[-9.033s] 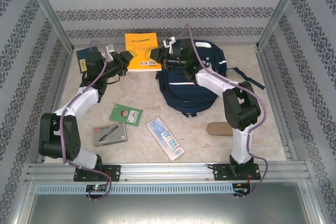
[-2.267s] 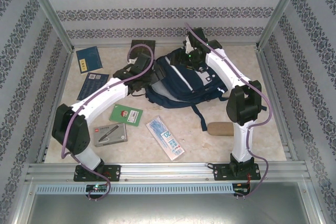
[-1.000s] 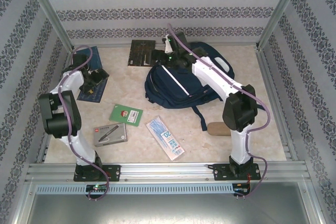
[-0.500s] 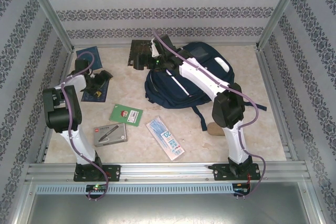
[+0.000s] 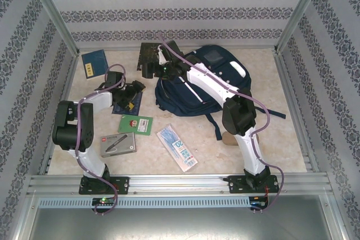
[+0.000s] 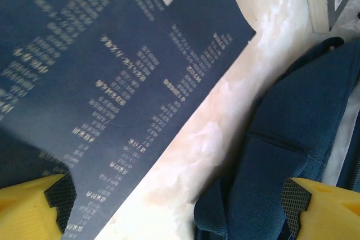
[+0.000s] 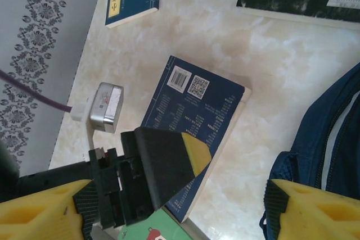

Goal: Pack the student bag
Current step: Move the book to the middle-left of the table, then pick up the book from the middle-left of the table.

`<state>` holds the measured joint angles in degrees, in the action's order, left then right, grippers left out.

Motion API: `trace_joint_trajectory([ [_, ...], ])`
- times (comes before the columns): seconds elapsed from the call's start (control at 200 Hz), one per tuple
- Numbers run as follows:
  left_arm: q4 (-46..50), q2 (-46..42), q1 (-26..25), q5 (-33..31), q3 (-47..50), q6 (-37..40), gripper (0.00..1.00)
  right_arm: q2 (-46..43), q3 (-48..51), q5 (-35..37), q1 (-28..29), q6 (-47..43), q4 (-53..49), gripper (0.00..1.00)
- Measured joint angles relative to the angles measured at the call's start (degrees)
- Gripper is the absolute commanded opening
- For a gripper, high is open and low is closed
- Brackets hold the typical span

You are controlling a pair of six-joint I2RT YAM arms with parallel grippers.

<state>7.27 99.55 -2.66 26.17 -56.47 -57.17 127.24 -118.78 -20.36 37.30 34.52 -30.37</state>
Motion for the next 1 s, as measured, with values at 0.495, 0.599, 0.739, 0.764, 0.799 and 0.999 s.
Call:
trace_joint_trajectory([
  [0.495,14.49,-2.05,9.73,-4.28,-8.72,14.34,0.91,7.58,-1.09,-0.15,4.98,5.27,2.12,0.28],
  [0.599,15.72,-0.7,11.39,-5.07,-8.7,17.55,0.91,10.86,-1.31,0.55,6.69,6.29,2.1,0.28],
  [0.739,15.98,2.01,11.52,-5.44,-8.7,20.74,0.89,15.76,-4.11,1.64,7.72,7.37,1.38,0.28],
  [0.764,15.98,2.54,11.52,-5.46,-8.7,21.16,0.89,16.39,-4.59,1.75,7.72,7.41,1.31,0.28],
  [0.799,15.96,3.17,11.52,-5.4,-8.63,21.57,0.89,17.0,-5.09,2.12,7.72,7.58,1.16,0.29],
  [0.999,15.34,4.28,11.58,-4.74,-6.69,22.47,0.87,17.57,-5.9,3.65,7.69,8.46,0.57,0.28],
])
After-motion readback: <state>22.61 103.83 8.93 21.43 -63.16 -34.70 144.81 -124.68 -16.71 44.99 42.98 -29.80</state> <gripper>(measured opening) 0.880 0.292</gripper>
